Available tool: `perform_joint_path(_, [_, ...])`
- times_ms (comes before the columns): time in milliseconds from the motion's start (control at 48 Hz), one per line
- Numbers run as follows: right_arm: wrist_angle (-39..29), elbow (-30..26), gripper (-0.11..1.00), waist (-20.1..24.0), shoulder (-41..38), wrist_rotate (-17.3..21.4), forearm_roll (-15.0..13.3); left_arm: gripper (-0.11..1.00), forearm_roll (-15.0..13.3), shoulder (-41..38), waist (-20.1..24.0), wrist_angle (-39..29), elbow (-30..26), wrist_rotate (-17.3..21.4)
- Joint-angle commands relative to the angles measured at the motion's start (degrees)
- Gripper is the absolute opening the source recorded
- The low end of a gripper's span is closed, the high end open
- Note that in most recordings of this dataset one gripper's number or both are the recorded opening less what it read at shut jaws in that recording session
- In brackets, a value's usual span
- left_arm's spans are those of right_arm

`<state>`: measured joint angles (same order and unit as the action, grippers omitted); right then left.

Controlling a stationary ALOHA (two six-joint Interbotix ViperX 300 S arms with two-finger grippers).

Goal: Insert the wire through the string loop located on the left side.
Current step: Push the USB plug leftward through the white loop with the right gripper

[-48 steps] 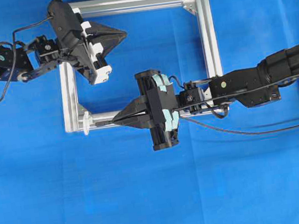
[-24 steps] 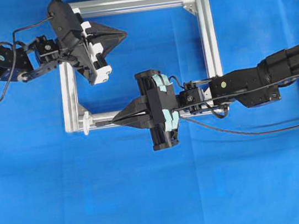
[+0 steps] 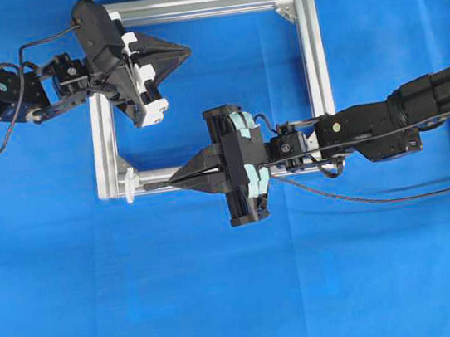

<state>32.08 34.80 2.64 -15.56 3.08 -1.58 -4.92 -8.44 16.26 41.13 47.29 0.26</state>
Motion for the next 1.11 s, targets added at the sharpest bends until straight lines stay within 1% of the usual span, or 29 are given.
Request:
perform_joint_path(0, [0.26,-1.14,0.01,-0.09,0.79,-0.09,-0.09,0.0,0.09,1.93,0.09,0.26,-0.62,0.0])
perform_joint_path(271, [0.26,-1.23,0.01,-0.09,0.7,0.0,-0.09,0.0,0.18,1.93,0.0,0.26,-0.62,0.0])
perform_joint_path(438, [0.18,-2.37,0.01,-0.18,-0.26,0.0,-0.09,0.0,0.09,1.93,0.0,0.26,-0.7,0.0])
perform_joint_path(1084, [-1.49,-11.78,0.01,-1.49,-7.38,-0.09,0.0,0.0,0.09,1.93,0.09,0.26,-0.62,0.0])
